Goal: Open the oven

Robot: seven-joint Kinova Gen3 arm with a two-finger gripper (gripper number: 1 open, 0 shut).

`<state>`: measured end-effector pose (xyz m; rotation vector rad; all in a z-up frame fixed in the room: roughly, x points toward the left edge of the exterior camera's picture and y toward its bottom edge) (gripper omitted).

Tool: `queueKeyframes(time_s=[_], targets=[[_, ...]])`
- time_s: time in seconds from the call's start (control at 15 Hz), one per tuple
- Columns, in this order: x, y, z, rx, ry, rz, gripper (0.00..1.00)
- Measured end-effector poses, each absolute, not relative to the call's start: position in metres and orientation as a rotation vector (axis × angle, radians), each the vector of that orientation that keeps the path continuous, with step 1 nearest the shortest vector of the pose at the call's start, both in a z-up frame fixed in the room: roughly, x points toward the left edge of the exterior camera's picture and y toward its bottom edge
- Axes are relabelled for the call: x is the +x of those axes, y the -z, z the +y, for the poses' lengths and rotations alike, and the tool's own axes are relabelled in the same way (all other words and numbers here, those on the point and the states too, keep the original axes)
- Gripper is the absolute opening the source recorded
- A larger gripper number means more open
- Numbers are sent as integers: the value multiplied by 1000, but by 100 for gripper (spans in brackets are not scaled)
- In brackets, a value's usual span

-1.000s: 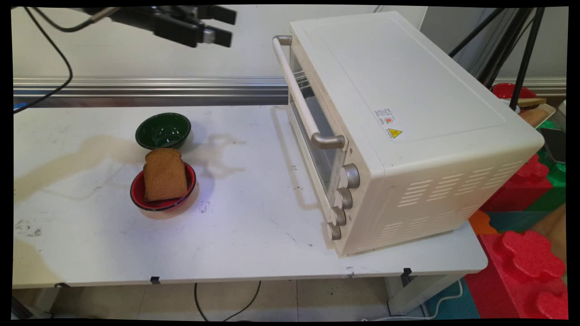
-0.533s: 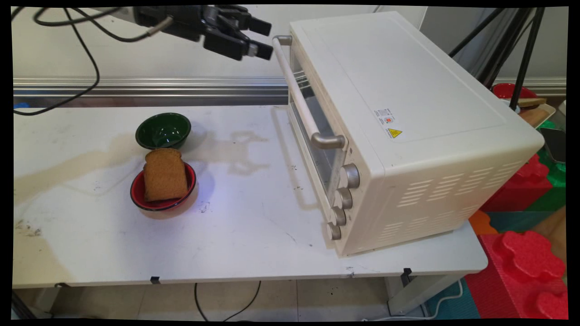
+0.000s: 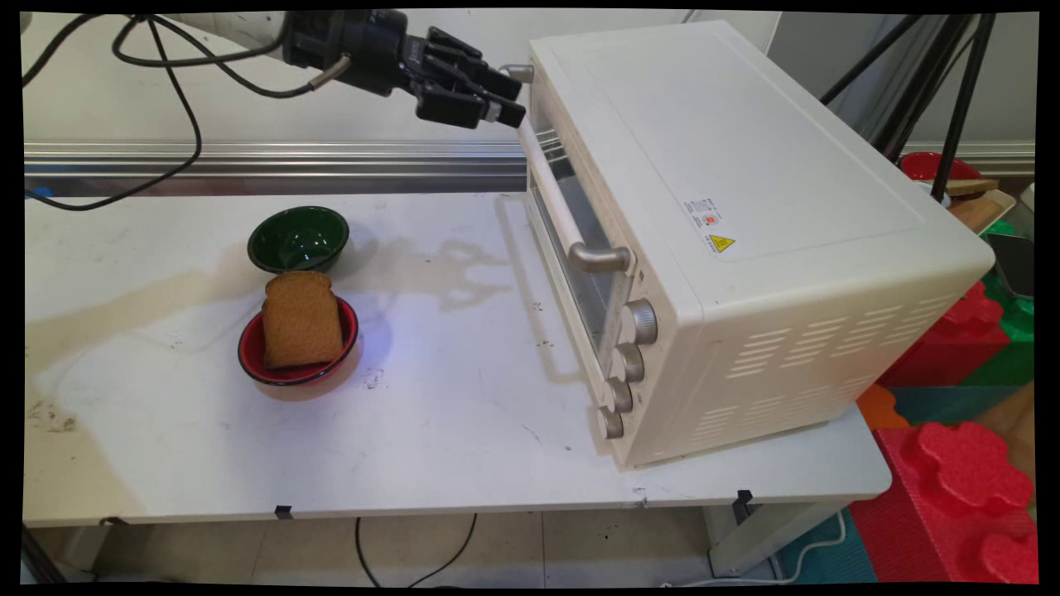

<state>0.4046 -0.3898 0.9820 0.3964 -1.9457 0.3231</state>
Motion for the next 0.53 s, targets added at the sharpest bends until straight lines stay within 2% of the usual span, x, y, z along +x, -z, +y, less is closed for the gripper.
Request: queueKeyframes(time_s=[0.53], targets=[[386, -967, -400, 403, -315, -1987, 0]])
